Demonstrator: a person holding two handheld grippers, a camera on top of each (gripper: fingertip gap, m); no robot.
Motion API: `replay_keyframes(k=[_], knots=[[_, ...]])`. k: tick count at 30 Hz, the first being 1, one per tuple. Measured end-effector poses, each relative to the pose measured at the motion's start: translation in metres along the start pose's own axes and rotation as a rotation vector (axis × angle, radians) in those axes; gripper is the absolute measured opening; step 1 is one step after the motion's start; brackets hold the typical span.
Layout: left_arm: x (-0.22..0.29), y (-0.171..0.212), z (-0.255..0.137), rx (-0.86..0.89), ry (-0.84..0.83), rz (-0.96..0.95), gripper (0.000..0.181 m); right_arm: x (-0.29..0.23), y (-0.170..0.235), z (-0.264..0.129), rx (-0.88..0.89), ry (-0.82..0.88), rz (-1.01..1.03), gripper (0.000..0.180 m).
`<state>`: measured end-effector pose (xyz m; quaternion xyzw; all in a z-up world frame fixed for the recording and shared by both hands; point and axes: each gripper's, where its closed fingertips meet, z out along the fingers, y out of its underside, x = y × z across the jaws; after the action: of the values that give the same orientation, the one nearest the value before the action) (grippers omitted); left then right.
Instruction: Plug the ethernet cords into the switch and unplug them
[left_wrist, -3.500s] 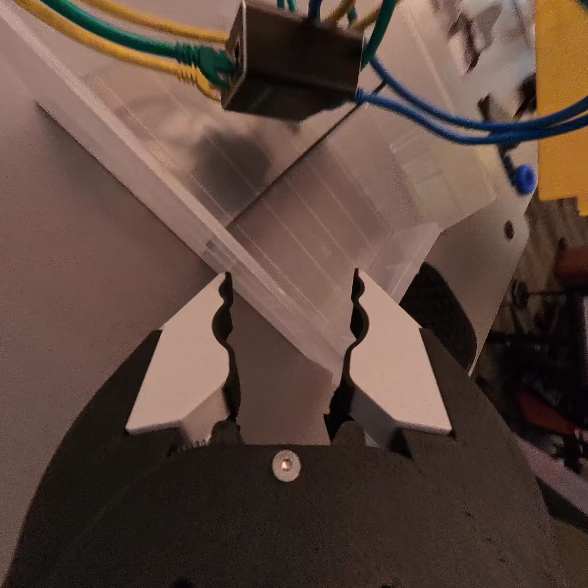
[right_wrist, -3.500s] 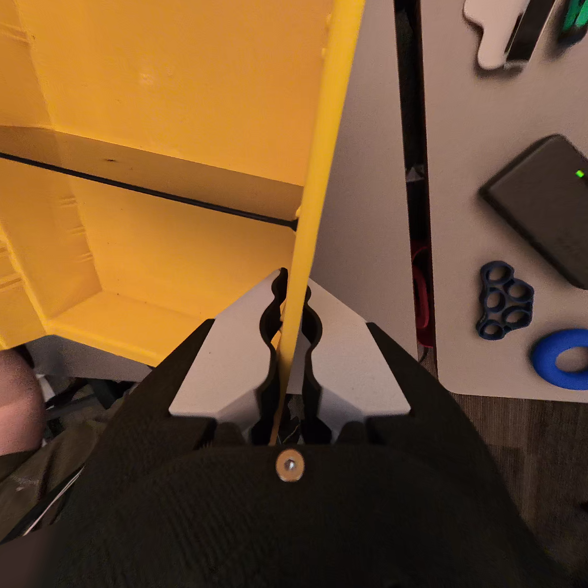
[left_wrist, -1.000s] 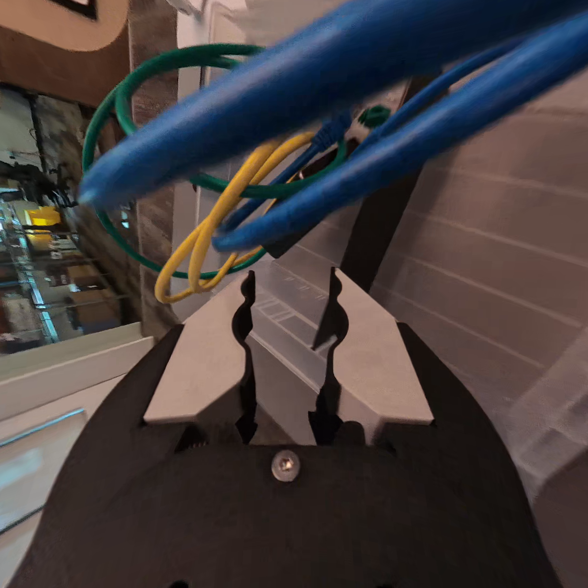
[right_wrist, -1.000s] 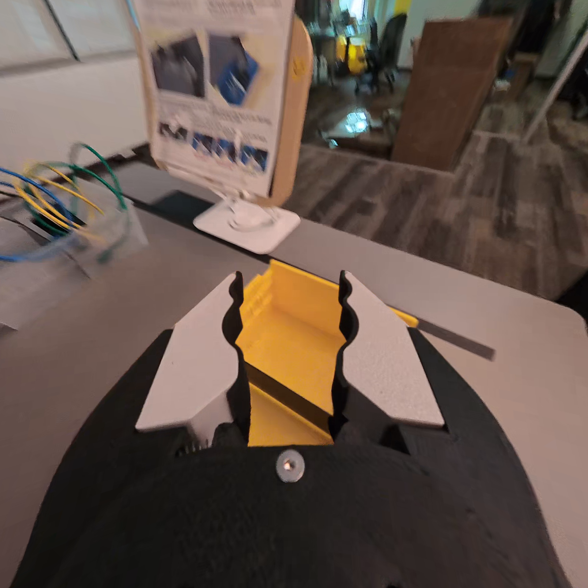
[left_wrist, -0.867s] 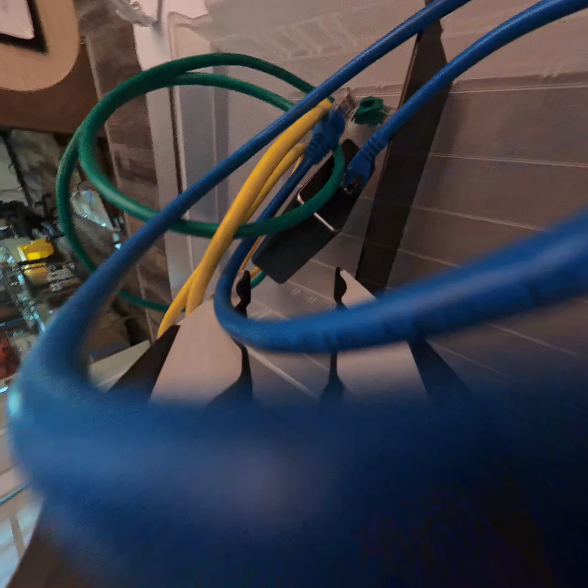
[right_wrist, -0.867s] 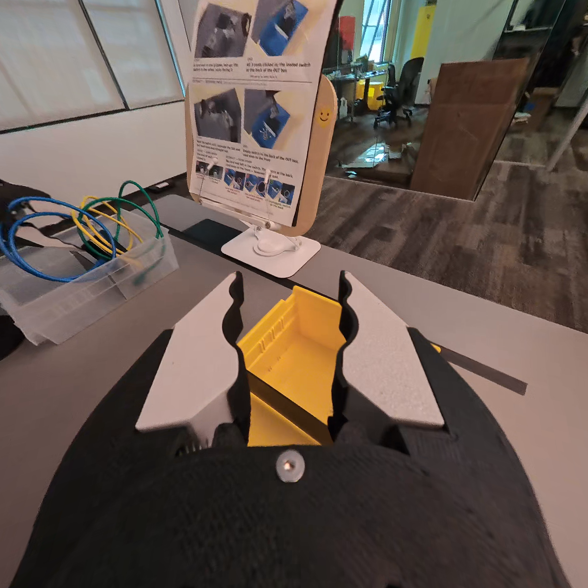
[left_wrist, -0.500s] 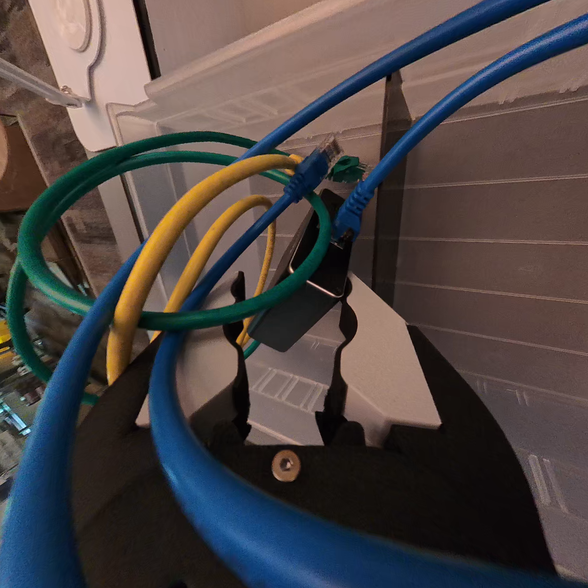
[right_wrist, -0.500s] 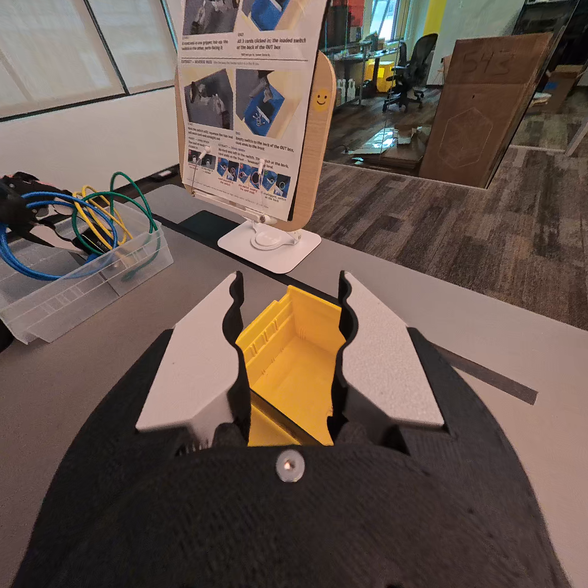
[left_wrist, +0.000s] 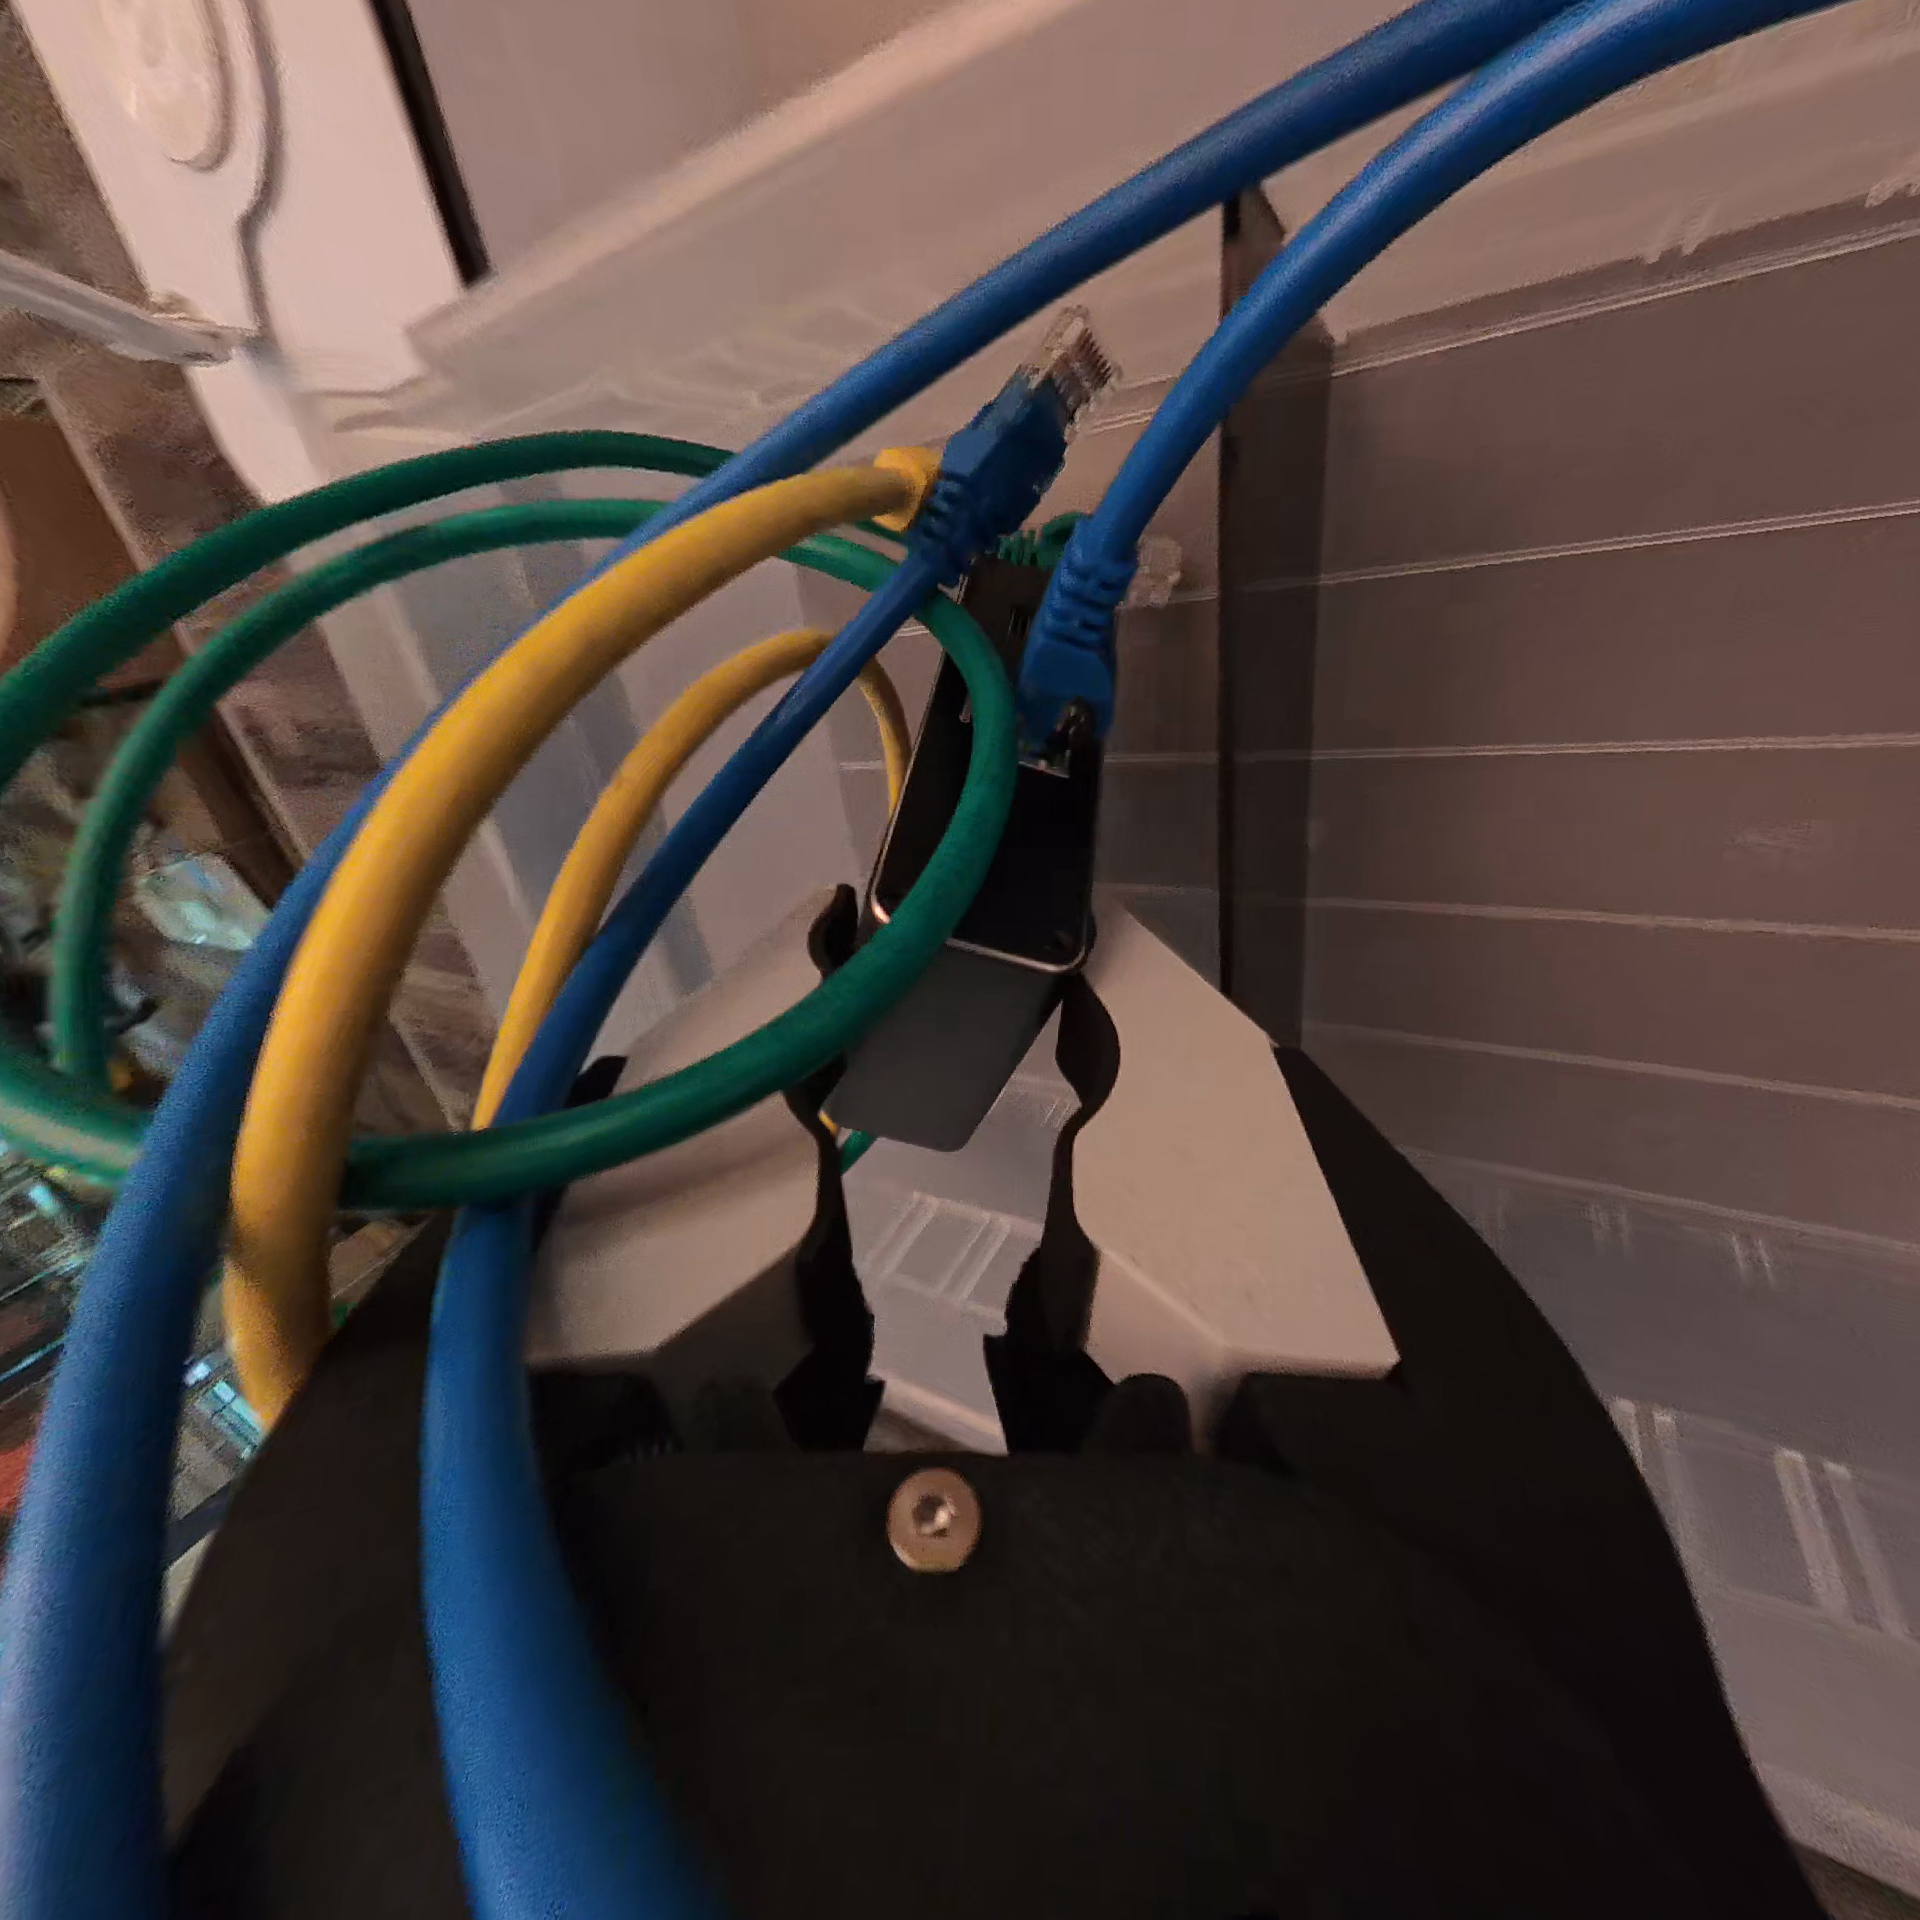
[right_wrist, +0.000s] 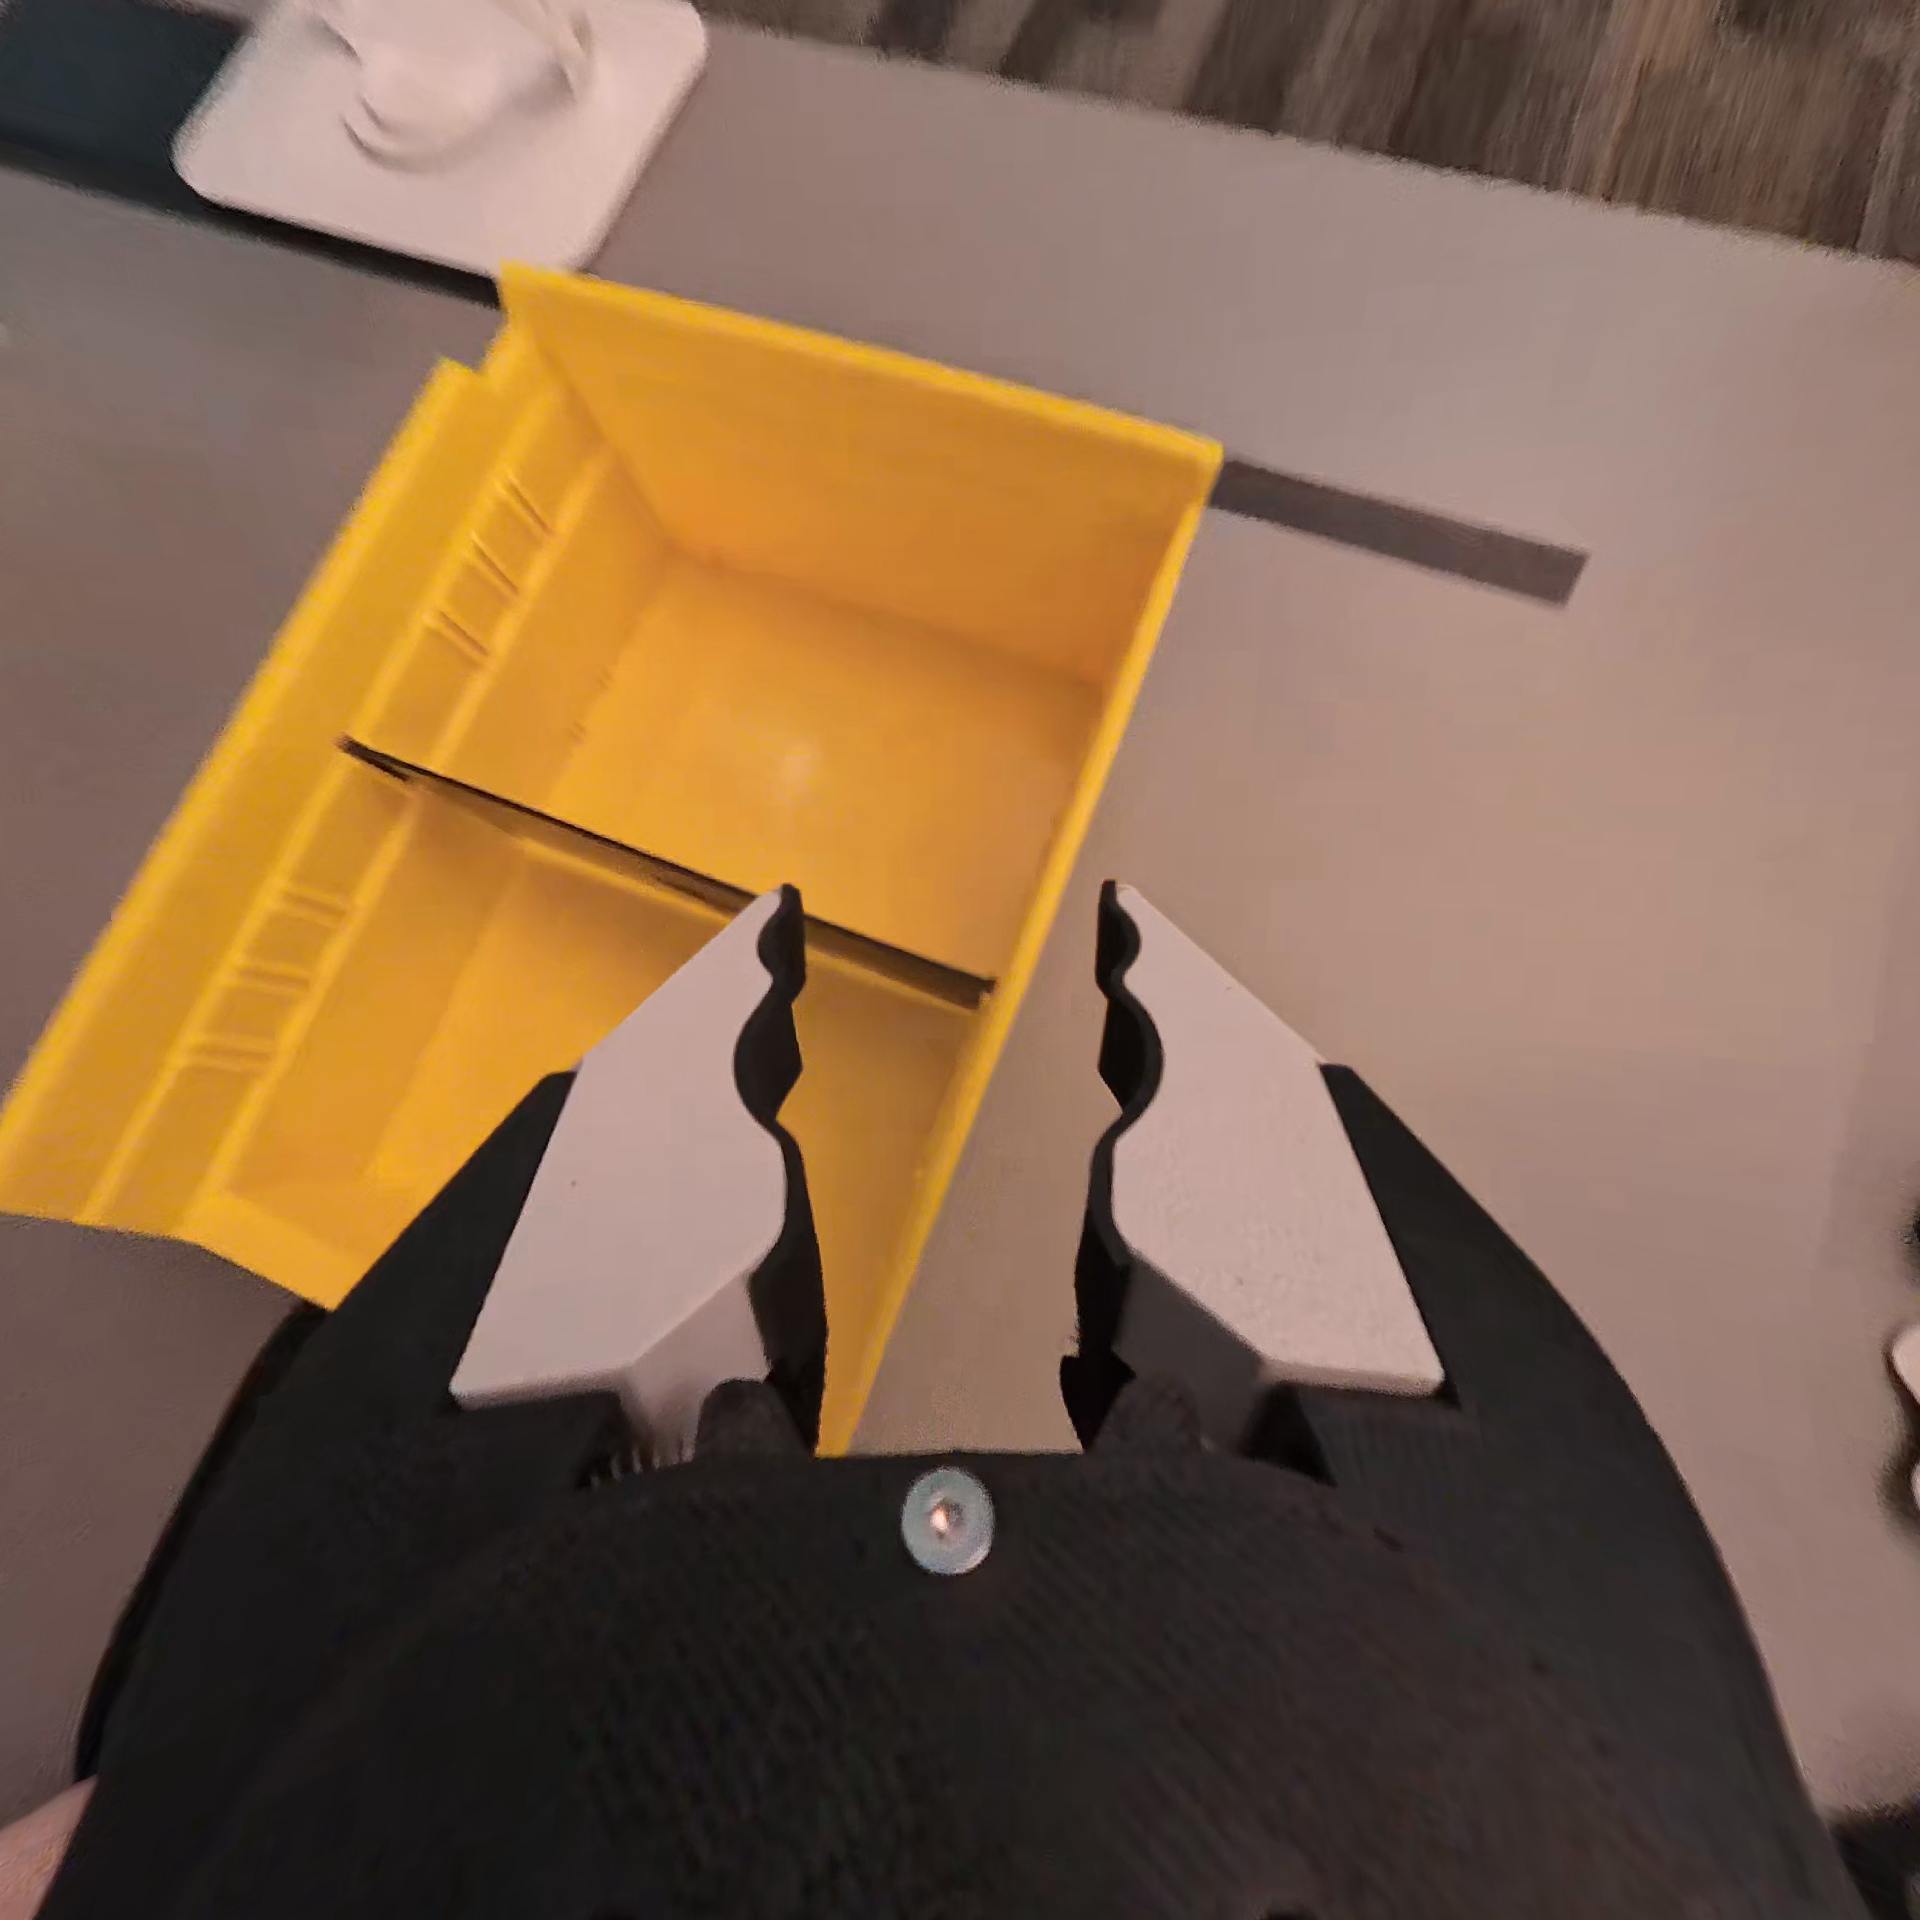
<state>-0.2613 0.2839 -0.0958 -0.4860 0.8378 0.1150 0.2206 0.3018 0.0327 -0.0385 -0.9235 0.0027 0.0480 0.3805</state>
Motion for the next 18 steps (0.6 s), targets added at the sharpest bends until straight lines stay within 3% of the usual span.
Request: replay_keyframes(k=[1, 5, 8, 10, 12, 18], knots=[[-0.005, 0.000, -0.008, -0.013, -0.025, -0.005, 0.036, 0.004, 0.007, 0.001, -0.024, 0.012, 0.006, 0.058], [-0.039, 0.000, -0.059, -0.032, -0.172, -0.061, 0.034, 0.005, 0.025, 0.013, -0.091, -0.041, 0.135, 0.079], [-0.065, -0.008, -0.110, 0.012, -0.286, -0.126, 0.033, 0.016, 0.055, 0.027, -0.275, 0.015, 0.209, 0.077], [-0.079, -0.021, -0.145, 0.057, -0.373, -0.143, 0.032, 0.024, 0.073, 0.033, -0.382, 0.075, 0.261, 0.058], [-0.087, -0.040, -0.175, 0.132, -0.442, -0.162, 0.032, 0.002, 0.068, 0.038, -0.376, -0.078, 0.367, 0.013], [-0.085, -0.125, -0.223, 0.390, -0.584, -0.170, 0.032, 0.034, 0.083, 0.018, -0.383, 0.094, 0.454, 0.005]])
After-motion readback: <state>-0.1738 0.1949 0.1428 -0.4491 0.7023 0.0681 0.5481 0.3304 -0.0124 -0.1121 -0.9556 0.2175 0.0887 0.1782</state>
